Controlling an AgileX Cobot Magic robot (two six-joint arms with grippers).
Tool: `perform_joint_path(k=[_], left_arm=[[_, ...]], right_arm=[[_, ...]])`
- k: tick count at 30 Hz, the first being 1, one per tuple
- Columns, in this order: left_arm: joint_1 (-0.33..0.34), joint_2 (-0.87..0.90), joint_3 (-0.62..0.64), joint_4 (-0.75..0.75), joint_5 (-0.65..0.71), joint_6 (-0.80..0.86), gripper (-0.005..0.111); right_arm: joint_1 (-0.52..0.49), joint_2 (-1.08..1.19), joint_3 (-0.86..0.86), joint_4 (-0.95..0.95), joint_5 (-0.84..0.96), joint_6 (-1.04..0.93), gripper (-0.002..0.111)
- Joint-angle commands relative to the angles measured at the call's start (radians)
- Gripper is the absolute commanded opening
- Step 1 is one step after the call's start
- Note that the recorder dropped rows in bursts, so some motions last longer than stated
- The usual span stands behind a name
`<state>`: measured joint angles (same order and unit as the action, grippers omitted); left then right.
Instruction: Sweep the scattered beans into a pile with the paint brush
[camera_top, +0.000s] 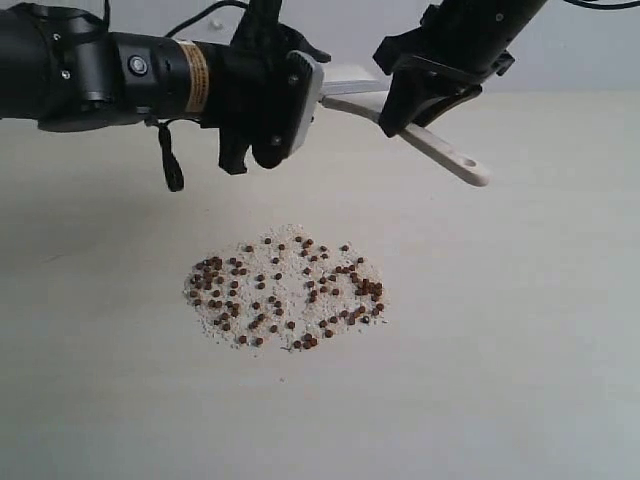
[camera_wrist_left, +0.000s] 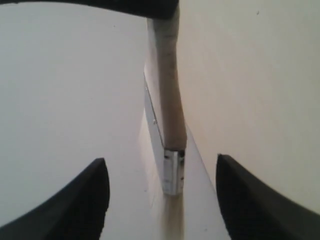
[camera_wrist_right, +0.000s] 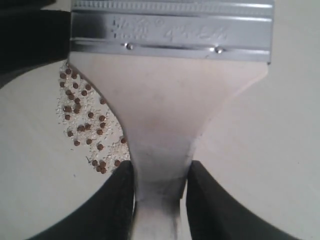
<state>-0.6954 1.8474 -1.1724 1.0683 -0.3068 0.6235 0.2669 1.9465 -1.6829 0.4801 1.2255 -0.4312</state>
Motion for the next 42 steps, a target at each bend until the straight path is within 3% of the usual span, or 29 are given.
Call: perform_joint_path(k=[1,5,16,21,27,32,35,40,42], left_arm=[[-0.024,0.020,-0.018,-0.019,-0.031,0.014,0.060],[-0.071,0.051,-0.065,-0.116,-0.021,0.091,0.060],[-0.071,0.143,-0.120,-0.123,-0.032,0.128,0.058],[-0.071,0.143,-0.122,-0.195,-0.063,0.132,0.041],[-0.071,0.143,-0.122,-0.213,-0.065,0.132,-0.001],[-0.072,0.143,-0.122,-0.213,-0.067,0.132,0.000],[-0.072,0.143,-0.122,-0.213,-0.065,0.130,0.000],[-0.072,0.143,-0.122,-0.216,-0.023,0.066,0.000],[-0.072,0.143,-0.122,-0.241,0.023,0.006,0.000]], right_arm=[[0.000,-0.004,-0.008,0.016,-0.004,-0.012,0.000],[0.000,-0.004,-0.008,0.017,-0.004,-0.012,0.000],[0.000,-0.004,-0.008,0.026,-0.004,-0.012,0.000],[0.000,-0.004,-0.008,0.026,-0.004,-0.012,0.000],[0.000,-0.004,-0.008,0.026,-0.004,-0.012,0.000],[0.000,-0.004,-0.008,0.037,-0.004,-0.020,0.002],[0.000,-0.004,-0.042,0.042,-0.004,-0.028,0.020],[0.000,-0.044,-0.148,0.029,-0.004,-0.028,0.080],[0.000,-0.076,-0.187,-0.016,-0.004,-0.028,0.084]])
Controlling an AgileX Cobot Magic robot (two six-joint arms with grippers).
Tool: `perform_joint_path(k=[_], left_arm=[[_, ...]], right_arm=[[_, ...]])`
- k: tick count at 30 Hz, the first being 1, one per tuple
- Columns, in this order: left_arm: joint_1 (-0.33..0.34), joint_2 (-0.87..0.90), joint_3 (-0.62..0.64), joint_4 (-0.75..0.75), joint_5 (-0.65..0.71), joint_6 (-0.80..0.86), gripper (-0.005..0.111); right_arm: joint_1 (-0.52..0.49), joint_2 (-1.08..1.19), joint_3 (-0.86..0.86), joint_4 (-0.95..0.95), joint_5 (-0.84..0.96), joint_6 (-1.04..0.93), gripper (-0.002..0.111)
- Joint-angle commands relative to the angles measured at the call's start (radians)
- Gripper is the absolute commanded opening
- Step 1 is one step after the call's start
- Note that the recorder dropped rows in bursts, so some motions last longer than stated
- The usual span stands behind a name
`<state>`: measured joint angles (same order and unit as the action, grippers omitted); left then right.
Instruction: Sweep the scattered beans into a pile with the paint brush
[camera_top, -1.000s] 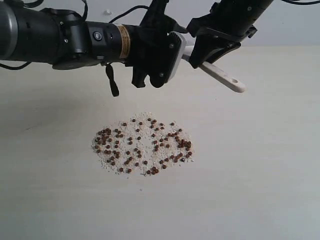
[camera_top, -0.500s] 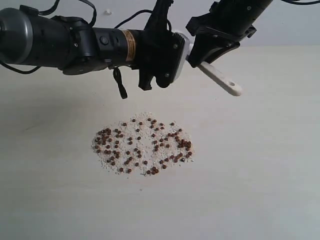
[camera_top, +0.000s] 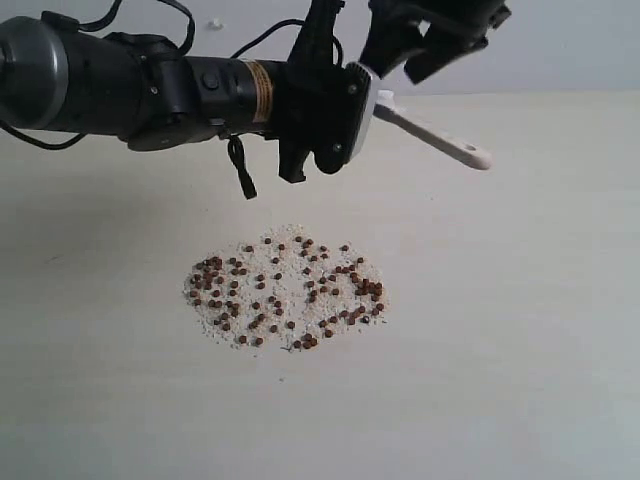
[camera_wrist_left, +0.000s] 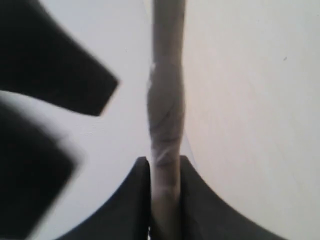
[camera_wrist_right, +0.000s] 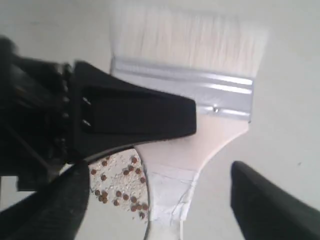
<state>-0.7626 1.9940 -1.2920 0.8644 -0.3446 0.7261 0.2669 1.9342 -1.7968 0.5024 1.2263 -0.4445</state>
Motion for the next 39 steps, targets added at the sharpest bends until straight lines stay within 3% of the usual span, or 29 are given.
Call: perform_joint_path(k=[1,4,9,13,16,19,22,25,30,39], left_arm=[[-0.005,-0.004,-0.002,-0.052,0.081,-0.131,0.000],[0.015,-0.004,-0.002,-0.065,0.125,-0.242,0.000],[0.080,-0.014,-0.002,-0.065,0.127,-0.568,0.000],[0.152,-0.031,0.005,-0.047,0.124,-0.883,0.000],[0.206,-0.044,0.027,0.057,0.097,-1.090,0.000],[0.270,-0.048,0.057,0.246,-0.041,-1.317,0.000],[0.358,-0.044,0.070,0.462,-0.324,-1.524,0.000],[0.441,-0.041,0.070,0.525,-0.533,-1.629,0.000],[0.533,-0.040,0.070,0.554,-0.736,-1.734,0.000],[0.524,-0.039,0.070,0.665,-0.876,-1.807,0.000]], right_arm=[[0.000,-0.077,-0.087,-0.069,-0.005,-0.011,0.083],[0.000,-0.136,-0.107,-0.161,-0.006,0.012,0.081],[0.000,-0.210,-0.107,-0.213,-0.075,0.023,0.080],[0.000,-0.249,-0.105,-0.129,-0.104,-0.067,0.077],[0.000,-0.265,-0.105,-0.042,-0.101,-0.144,0.076],[0.000,-0.271,-0.085,0.034,-0.106,-0.203,0.076],[0.000,-0.278,-0.025,0.100,-0.127,-0.287,0.075],[0.000,-0.293,0.071,0.176,-0.170,-0.388,0.075],[0.000,-0.342,0.288,0.466,-0.298,-0.720,0.075],[0.000,-0.358,0.672,1.150,-0.316,-1.537,0.075]])
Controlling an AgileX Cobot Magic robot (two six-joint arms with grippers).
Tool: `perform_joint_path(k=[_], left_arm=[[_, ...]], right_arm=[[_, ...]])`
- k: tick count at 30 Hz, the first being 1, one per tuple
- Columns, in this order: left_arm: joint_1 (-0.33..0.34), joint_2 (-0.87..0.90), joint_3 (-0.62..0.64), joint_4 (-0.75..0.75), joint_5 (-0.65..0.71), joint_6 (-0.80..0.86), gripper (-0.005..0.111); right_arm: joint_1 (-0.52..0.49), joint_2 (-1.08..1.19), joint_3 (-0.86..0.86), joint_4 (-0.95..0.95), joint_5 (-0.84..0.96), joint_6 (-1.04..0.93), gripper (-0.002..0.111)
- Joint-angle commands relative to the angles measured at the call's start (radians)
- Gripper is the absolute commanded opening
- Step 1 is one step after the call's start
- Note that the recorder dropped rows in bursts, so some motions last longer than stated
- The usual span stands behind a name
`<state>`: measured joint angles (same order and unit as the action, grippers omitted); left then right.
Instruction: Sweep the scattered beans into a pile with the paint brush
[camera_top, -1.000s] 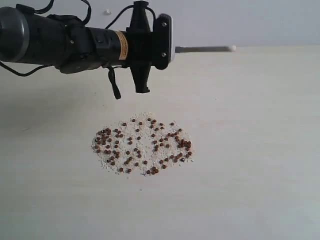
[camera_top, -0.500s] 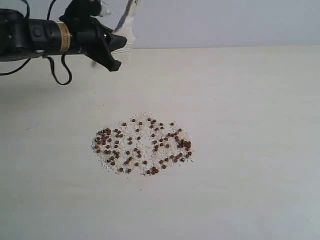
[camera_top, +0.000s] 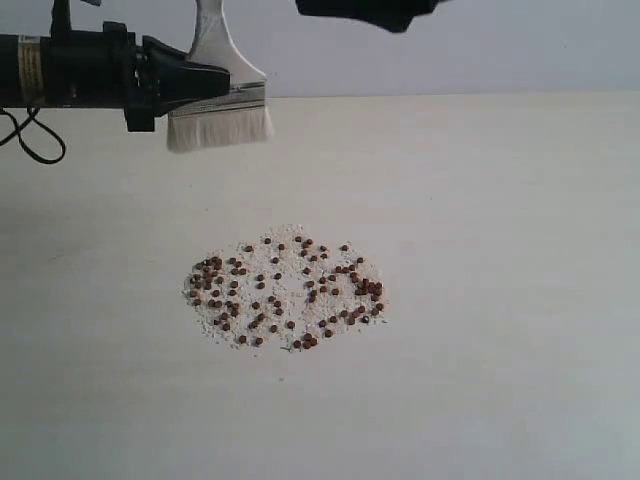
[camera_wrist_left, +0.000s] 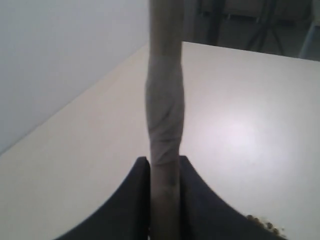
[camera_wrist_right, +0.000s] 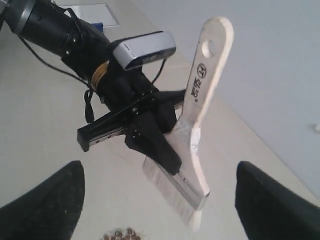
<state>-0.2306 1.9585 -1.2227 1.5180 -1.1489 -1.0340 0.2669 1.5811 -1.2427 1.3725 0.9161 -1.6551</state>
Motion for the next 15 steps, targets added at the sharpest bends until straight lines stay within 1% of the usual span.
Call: perform_joint_path(k=[1,3,7,11,15], left_arm=[[-0.008,-0.003,0.000,0.011,-0.072,-0.047,0.000],[-0.008,-0.003,0.000,0.016,-0.072,-0.047,0.000],[-0.010,-0.003,0.000,0.049,-0.072,-0.057,0.000],[-0.024,-0.003,0.000,0.090,-0.072,-0.076,0.000],[-0.062,-0.003,0.000,0.102,-0.072,-0.076,0.000]], right_arm=[[0.000,0.002,0.144,0.341,0.017,-0.392,0.075],[0.000,0.019,0.169,0.372,0.090,-0.455,0.075],[0.000,0.067,0.149,0.372,0.224,-0.451,0.075],[0.000,0.111,0.127,0.372,0.237,-0.448,0.075],[0.000,0.151,0.106,0.372,0.244,-0.445,0.075]])
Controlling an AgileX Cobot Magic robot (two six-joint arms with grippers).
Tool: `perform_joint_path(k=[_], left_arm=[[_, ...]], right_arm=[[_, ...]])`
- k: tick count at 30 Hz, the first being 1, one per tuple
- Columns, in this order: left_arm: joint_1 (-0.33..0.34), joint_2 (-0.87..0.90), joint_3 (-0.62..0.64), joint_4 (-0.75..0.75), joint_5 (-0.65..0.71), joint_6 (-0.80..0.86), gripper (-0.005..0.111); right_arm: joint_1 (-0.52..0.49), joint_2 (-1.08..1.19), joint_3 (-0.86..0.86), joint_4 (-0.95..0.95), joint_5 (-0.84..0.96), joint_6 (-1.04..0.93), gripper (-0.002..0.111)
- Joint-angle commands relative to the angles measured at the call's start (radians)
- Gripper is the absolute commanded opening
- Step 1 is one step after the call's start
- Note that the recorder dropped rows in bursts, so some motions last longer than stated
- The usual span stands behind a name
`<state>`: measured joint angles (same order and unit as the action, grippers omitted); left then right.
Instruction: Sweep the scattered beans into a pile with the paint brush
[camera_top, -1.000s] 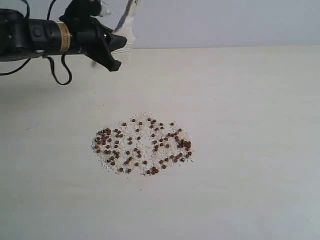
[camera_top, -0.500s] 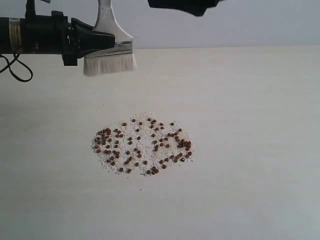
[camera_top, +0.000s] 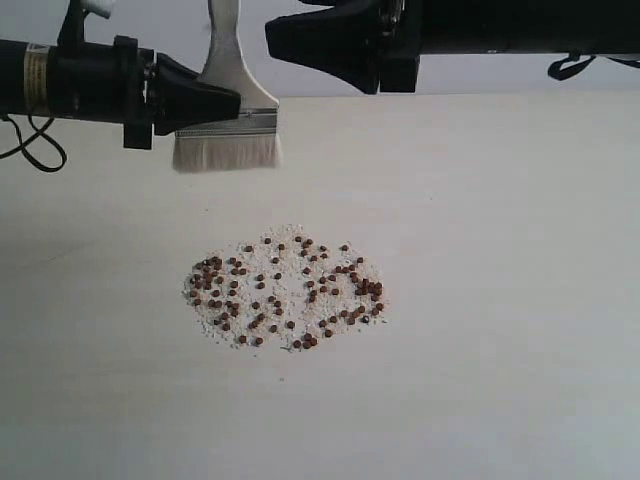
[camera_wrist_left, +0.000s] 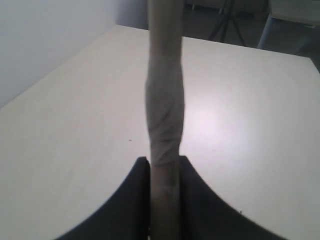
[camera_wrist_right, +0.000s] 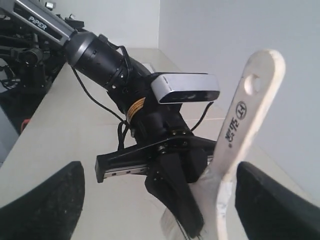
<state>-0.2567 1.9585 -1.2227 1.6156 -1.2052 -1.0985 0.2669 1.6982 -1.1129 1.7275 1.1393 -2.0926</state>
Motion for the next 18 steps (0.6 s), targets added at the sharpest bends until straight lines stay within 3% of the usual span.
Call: perform_joint_path(k=[1,7,18], left_arm=[[-0.045,-0.003,0.000,0.004,-0.016,-0.011,0.000],[-0.098,-0.003,0.000,-0.005,-0.016,0.001,0.000],[-0.108,-0.003,0.000,-0.016,-0.016,0.003,0.000]], right_arm=[[0.000,0.047,-0.033,0.017,0.020,-0.008,0.075],[0.000,0.097,-0.077,0.017,0.023,0.046,0.075],[0.000,0.131,-0.081,0.017,0.028,0.081,0.075]])
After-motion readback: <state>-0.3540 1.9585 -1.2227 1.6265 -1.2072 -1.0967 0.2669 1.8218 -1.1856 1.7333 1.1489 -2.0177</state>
